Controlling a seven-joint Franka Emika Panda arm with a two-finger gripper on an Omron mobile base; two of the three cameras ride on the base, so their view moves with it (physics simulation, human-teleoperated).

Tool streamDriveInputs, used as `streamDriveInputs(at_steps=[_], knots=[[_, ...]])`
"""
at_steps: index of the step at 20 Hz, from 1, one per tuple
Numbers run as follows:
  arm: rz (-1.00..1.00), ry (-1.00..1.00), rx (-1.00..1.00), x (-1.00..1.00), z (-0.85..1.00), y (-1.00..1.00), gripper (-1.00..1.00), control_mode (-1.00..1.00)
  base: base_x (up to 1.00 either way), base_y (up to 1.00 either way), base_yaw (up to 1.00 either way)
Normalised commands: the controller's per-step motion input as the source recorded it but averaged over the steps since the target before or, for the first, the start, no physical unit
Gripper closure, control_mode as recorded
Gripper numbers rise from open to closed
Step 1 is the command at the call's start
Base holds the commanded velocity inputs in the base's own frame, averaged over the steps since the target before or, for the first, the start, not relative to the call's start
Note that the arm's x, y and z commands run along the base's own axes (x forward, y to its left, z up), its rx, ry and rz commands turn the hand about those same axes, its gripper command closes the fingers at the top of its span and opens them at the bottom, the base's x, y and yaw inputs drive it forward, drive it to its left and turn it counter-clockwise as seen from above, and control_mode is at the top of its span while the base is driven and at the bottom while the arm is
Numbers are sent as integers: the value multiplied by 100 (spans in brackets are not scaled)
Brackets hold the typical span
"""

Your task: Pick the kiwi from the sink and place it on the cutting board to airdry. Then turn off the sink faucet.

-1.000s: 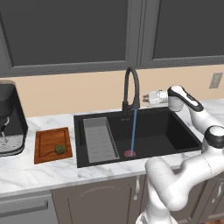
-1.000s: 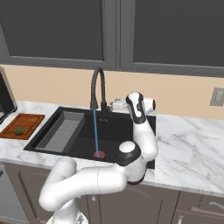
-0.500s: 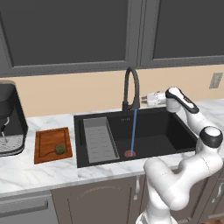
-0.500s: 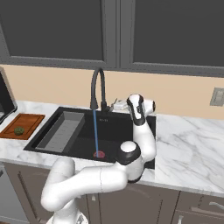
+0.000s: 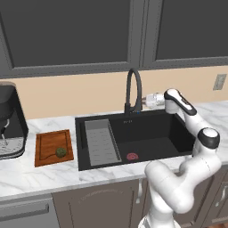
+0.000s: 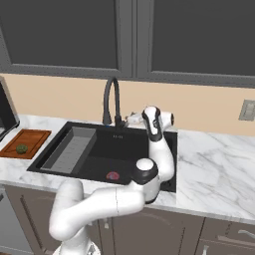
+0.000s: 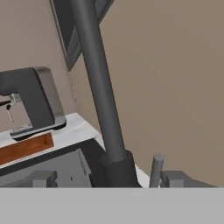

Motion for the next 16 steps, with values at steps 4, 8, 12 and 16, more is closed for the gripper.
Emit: streamDriveInputs(at_steps=[4,8,12,16], knots=[[3,2,0,31,-3,17,-100,-100,0,0,0],[3,3,0,32,-12,7,-100,-100,0,0,0],[4,0,0,26,-6,10,-100,-100,0,0,0],[6,0,0,22,0,25,-100,-100,0,0,0]])
